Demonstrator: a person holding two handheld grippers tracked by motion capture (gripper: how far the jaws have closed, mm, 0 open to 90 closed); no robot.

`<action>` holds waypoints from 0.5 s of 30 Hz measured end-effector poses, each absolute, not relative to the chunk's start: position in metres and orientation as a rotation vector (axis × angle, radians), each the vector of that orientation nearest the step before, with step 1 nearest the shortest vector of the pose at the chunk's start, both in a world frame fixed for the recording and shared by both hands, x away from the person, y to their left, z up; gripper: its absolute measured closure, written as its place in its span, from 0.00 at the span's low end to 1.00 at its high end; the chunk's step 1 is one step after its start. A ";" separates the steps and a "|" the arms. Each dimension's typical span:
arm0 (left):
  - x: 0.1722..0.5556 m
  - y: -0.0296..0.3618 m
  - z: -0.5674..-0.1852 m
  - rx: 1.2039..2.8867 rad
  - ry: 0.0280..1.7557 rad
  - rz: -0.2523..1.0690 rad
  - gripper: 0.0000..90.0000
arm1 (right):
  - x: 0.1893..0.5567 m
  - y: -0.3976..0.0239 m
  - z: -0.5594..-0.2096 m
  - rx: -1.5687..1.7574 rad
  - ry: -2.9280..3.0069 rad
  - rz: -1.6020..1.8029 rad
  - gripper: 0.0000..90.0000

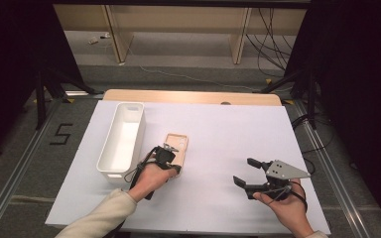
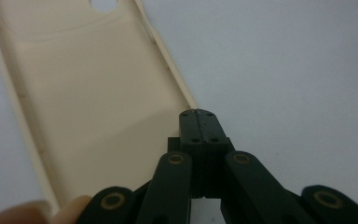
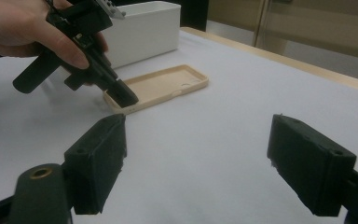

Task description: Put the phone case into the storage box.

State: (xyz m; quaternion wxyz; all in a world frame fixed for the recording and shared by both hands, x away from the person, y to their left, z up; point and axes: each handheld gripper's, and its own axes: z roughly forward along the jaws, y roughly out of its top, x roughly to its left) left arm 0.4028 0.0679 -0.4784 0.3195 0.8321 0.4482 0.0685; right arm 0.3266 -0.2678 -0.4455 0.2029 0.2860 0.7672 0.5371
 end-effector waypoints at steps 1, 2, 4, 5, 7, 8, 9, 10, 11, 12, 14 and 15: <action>0.403 0.067 -0.479 2.184 1.179 0.177 1.00 | 0.327 -0.268 -0.446 0.790 2.146 1.498 0.23; 0.403 0.067 -0.479 2.178 1.182 0.178 1.00 | 0.327 -0.268 -0.445 0.801 2.142 1.503 0.23; 0.403 0.065 -0.479 2.168 1.188 0.182 1.00 | 0.327 -0.268 -0.446 0.800 2.143 1.501 0.23; 0.404 0.066 -0.479 2.176 1.182 0.178 1.00 | 0.327 -0.268 -0.446 0.800 2.142 1.502 0.23; 0.404 0.066 -0.479 2.182 1.176 0.180 1.00 | 0.327 -0.268 -0.446 0.800 2.143 1.501 0.23; 0.404 0.066 -0.479 2.180 1.177 0.182 1.00 | 0.327 -0.268 -0.446 0.800 2.143 1.501 0.23; 0.404 0.066 -0.479 2.181 1.175 0.185 1.00 | 0.327 -0.268 -0.446 0.799 2.143 1.501 0.23; 0.404 0.066 -0.479 2.180 1.173 0.180 1.00 | 0.327 -0.268 -0.446 0.800 2.143 1.501 0.23; 0.404 0.066 -0.479 2.178 1.176 0.185 1.00 | 0.327 -0.268 -0.446 0.800 2.143 1.501 0.23; 0.404 0.066 -0.479 2.177 1.176 0.183 1.00 | 0.327 -0.268 -0.446 0.800 2.144 1.500 0.23; 0.404 0.066 -0.479 2.177 1.176 0.186 1.00 | 0.327 -0.267 -0.446 0.802 2.134 1.507 0.23; 0.404 0.066 -0.479 2.177 1.175 0.188 1.00 | 0.327 -0.267 -0.446 0.804 2.134 1.508 0.23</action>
